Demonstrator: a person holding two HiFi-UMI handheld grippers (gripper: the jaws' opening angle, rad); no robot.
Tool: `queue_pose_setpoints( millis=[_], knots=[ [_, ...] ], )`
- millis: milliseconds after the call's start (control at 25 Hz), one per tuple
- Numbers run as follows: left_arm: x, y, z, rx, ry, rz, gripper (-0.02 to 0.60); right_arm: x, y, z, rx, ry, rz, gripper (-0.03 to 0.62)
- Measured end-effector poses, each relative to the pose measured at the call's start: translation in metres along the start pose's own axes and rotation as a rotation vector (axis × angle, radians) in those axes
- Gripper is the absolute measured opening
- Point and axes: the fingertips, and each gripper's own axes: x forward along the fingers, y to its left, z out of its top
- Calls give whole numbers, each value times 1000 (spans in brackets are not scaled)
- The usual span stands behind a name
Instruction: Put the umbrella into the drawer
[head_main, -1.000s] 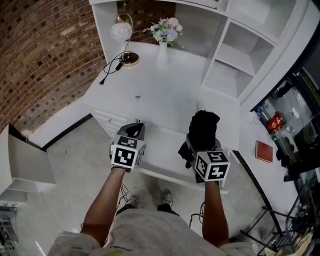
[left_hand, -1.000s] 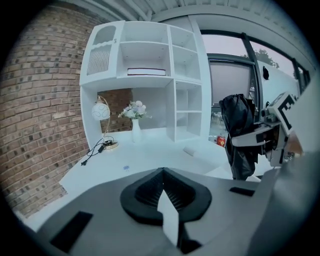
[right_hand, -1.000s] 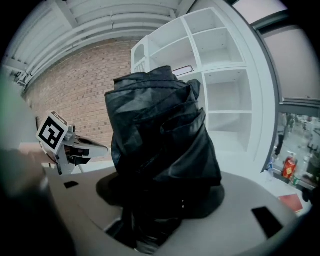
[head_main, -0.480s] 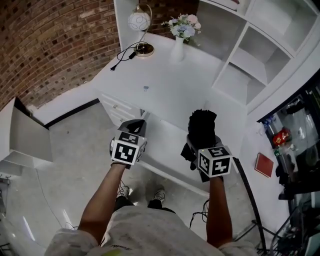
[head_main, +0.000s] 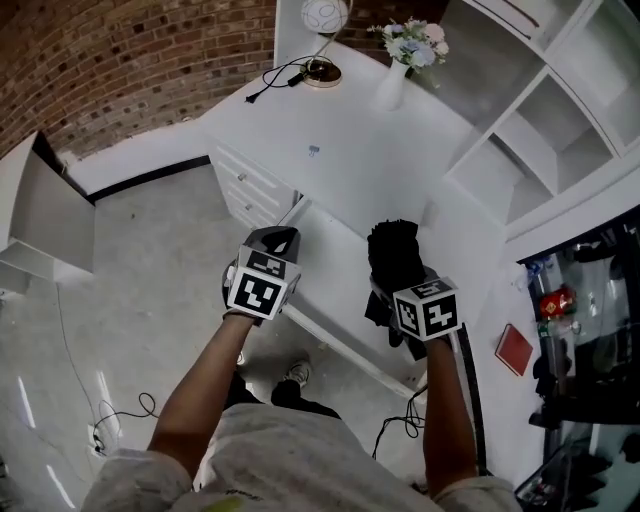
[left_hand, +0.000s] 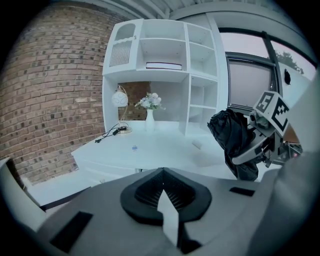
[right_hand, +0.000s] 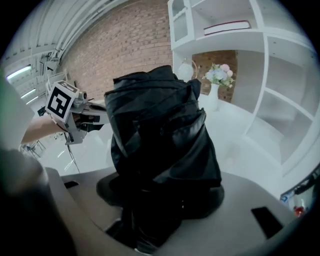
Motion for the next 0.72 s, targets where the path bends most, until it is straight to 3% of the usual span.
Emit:
queue_pose_setpoints(
  millis=[720],
  knots=[
    [1, 21, -54, -112, 20, 70, -5, 75, 33, -60, -215, 383, 180, 252]
  ],
)
